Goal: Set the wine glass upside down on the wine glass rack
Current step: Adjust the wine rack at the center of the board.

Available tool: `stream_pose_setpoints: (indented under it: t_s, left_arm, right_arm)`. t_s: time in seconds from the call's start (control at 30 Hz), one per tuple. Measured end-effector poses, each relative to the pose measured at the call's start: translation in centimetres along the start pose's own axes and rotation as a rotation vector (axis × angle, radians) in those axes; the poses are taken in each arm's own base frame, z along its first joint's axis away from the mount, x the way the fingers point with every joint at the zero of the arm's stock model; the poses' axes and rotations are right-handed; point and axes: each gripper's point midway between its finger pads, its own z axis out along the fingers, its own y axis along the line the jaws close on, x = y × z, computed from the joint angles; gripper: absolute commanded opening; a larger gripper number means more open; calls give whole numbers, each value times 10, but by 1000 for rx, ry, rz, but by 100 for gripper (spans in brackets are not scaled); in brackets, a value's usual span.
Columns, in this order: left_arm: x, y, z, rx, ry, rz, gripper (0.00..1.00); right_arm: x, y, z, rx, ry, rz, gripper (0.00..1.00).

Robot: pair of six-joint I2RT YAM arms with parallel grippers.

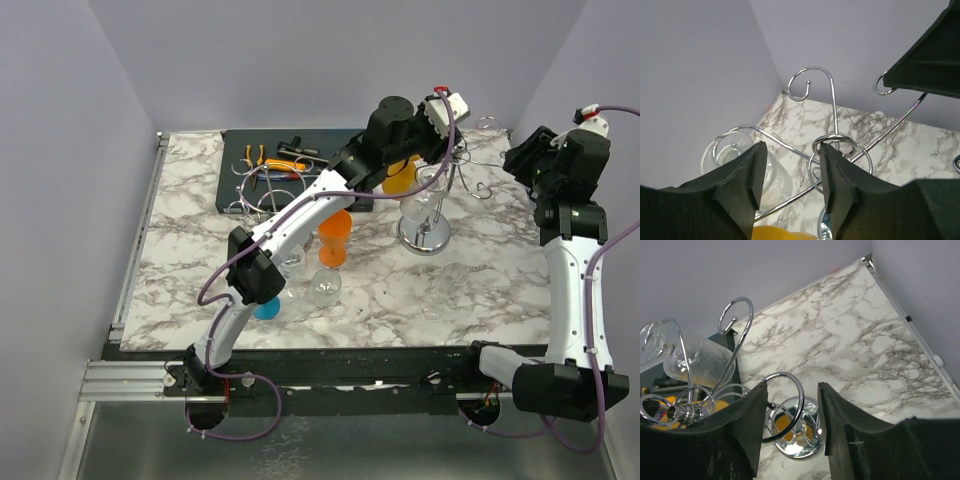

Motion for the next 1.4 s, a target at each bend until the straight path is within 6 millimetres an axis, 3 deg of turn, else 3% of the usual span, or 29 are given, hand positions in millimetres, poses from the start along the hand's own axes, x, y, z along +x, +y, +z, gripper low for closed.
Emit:
stream_pose_setpoints:
  t_s: [0.13, 0.3, 0.53, 0.7, 0.9, 1.13, 1.4]
  left_arm:
    - [-10, 5, -10, -18, -4, 11, 60]
    - [-35, 12, -25, -35, -36, 22, 62]
    - [-59, 9, -36, -34, -74, -13, 63]
    - [-55, -21, -30, 13, -55, -27, 66]
    - [-51, -47, -21, 24, -42, -33, 70]
    - [-28, -43, -10, -10, 2, -48, 71]
    - [-15, -35, -3, -56, 22, -48, 67]
  right_arm:
    - [0, -1, -1, 13, 22, -15, 63]
    - [-5, -2, -9, 33, 37, -40, 66]
    - [-35, 9, -7, 17, -11, -63, 67]
    - [-45, 12, 18, 15, 1, -84, 69]
    - [-33, 20, 57, -31, 67, -90, 69]
    - [-15, 30, 80, -117, 127, -71, 68]
    - [-14, 43, 92, -236, 143, -10, 50]
